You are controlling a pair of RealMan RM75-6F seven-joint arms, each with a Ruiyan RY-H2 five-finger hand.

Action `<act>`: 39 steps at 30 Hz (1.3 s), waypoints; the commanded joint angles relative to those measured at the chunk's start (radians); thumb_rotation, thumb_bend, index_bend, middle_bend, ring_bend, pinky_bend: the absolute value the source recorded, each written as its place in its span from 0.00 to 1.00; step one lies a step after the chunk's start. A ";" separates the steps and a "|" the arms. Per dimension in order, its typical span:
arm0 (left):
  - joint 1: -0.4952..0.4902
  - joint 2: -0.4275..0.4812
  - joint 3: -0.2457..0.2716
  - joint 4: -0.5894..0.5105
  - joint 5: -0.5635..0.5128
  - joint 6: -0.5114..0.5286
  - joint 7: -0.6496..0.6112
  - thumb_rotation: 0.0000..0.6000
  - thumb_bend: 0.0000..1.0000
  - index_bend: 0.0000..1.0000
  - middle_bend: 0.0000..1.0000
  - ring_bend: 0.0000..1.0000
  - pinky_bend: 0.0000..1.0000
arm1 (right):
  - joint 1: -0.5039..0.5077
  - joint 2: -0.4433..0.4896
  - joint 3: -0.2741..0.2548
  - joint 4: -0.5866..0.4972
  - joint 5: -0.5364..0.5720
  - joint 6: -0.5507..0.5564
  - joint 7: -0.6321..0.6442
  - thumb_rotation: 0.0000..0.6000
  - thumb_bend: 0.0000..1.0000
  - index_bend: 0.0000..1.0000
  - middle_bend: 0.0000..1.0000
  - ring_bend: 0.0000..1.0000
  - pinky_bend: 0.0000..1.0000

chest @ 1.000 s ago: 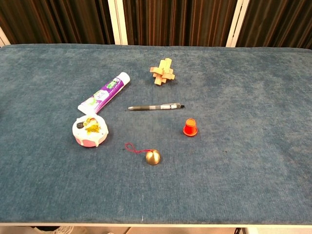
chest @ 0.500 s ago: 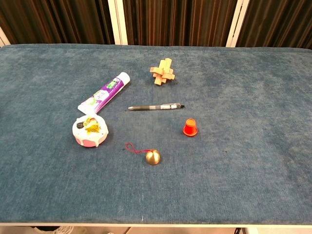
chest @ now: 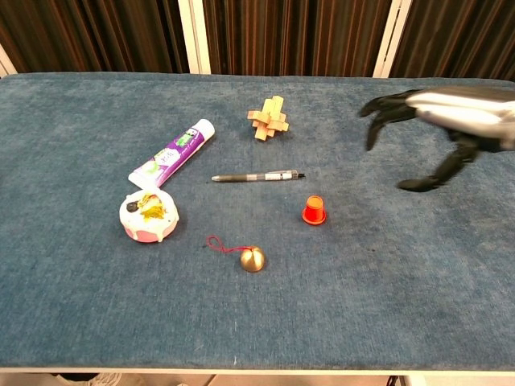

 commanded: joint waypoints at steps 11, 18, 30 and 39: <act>-0.002 -0.002 -0.001 0.002 0.000 -0.003 0.000 1.00 0.51 0.11 0.05 0.04 0.04 | 0.132 -0.157 -0.005 0.111 0.035 -0.124 -0.031 1.00 0.46 0.41 0.13 0.12 0.06; -0.001 -0.003 -0.004 0.002 -0.003 -0.001 0.002 1.00 0.51 0.11 0.05 0.04 0.04 | 0.146 -0.172 -0.011 0.129 0.056 -0.125 -0.028 1.00 0.46 0.45 0.13 0.12 0.06; 0.000 -0.002 -0.006 -0.001 -0.010 -0.003 0.007 1.00 0.51 0.11 0.05 0.04 0.04 | 0.191 -0.208 -0.016 0.170 0.071 -0.161 0.020 1.00 0.48 0.52 0.13 0.13 0.07; 0.000 -0.003 -0.006 -0.002 -0.011 -0.003 0.004 1.00 0.51 0.11 0.05 0.04 0.04 | 0.202 -0.200 -0.014 0.153 0.068 -0.135 0.010 1.00 0.54 0.63 0.13 0.14 0.07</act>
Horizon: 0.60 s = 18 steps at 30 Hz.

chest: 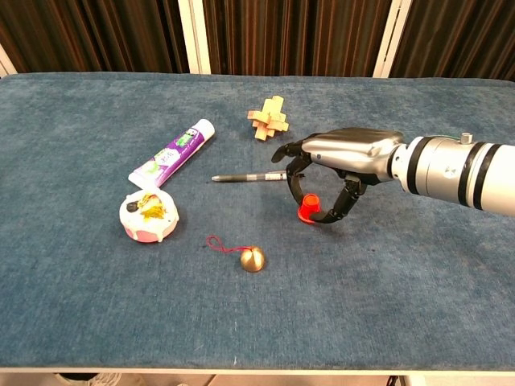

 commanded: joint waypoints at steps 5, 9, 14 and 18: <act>0.001 0.001 -0.003 -0.001 -0.003 0.002 -0.003 1.00 0.51 0.11 0.05 0.04 0.04 | 0.035 0.041 0.056 -0.059 0.013 0.025 -0.037 1.00 0.55 0.64 0.13 0.14 0.08; 0.001 0.000 0.000 -0.001 0.001 0.002 0.001 1.00 0.51 0.11 0.05 0.04 0.04 | 0.076 0.080 0.125 -0.119 0.044 0.028 -0.065 1.00 0.55 0.64 0.13 0.15 0.08; 0.000 -0.001 -0.002 0.004 0.001 0.002 -0.001 1.00 0.51 0.11 0.05 0.04 0.04 | 0.111 0.138 0.201 -0.205 0.110 0.038 -0.114 1.00 0.55 0.64 0.13 0.16 0.09; -0.001 -0.001 -0.003 0.010 -0.002 -0.001 -0.006 1.00 0.51 0.11 0.05 0.04 0.04 | 0.117 0.207 0.239 -0.298 0.165 0.057 -0.150 1.00 0.55 0.64 0.13 0.16 0.09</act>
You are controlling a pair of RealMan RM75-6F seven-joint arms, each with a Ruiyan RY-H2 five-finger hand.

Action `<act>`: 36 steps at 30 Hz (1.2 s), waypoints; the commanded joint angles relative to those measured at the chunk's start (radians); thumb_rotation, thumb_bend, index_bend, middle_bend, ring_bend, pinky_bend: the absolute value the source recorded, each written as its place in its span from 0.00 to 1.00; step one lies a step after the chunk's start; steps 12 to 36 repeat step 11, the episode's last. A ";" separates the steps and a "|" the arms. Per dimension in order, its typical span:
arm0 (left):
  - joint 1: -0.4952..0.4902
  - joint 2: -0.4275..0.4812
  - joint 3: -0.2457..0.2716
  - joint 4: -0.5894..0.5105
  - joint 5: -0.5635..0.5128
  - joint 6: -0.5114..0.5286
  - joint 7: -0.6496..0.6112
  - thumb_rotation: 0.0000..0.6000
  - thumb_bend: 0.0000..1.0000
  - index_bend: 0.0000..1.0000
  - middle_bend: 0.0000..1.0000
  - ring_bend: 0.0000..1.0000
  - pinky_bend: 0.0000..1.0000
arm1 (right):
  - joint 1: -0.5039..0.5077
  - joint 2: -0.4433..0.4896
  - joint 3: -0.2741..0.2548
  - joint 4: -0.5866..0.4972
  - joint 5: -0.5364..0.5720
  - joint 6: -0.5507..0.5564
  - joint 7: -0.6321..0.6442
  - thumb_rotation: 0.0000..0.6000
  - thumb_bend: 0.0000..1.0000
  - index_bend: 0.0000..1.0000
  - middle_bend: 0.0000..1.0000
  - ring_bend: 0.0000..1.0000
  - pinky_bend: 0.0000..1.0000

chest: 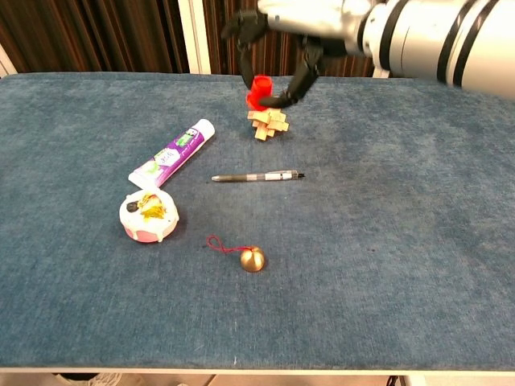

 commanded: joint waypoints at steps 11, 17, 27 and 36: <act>0.002 -0.003 0.002 0.008 0.023 0.019 -0.002 1.00 0.51 0.11 0.05 0.04 0.04 | -0.038 0.207 0.044 -0.241 0.098 0.089 -0.027 1.00 0.55 0.64 0.13 0.16 0.09; 0.002 -0.003 0.002 0.008 0.023 0.019 -0.002 1.00 0.51 0.11 0.05 0.04 0.04 | -0.038 0.207 0.044 -0.241 0.098 0.089 -0.027 1.00 0.55 0.64 0.13 0.16 0.09; 0.002 -0.003 0.002 0.008 0.023 0.019 -0.002 1.00 0.51 0.11 0.05 0.04 0.04 | -0.038 0.207 0.044 -0.241 0.098 0.089 -0.027 1.00 0.55 0.64 0.13 0.16 0.09; 0.002 -0.003 0.002 0.008 0.023 0.019 -0.002 1.00 0.51 0.11 0.05 0.04 0.04 | -0.038 0.207 0.044 -0.241 0.098 0.089 -0.027 1.00 0.55 0.64 0.13 0.16 0.09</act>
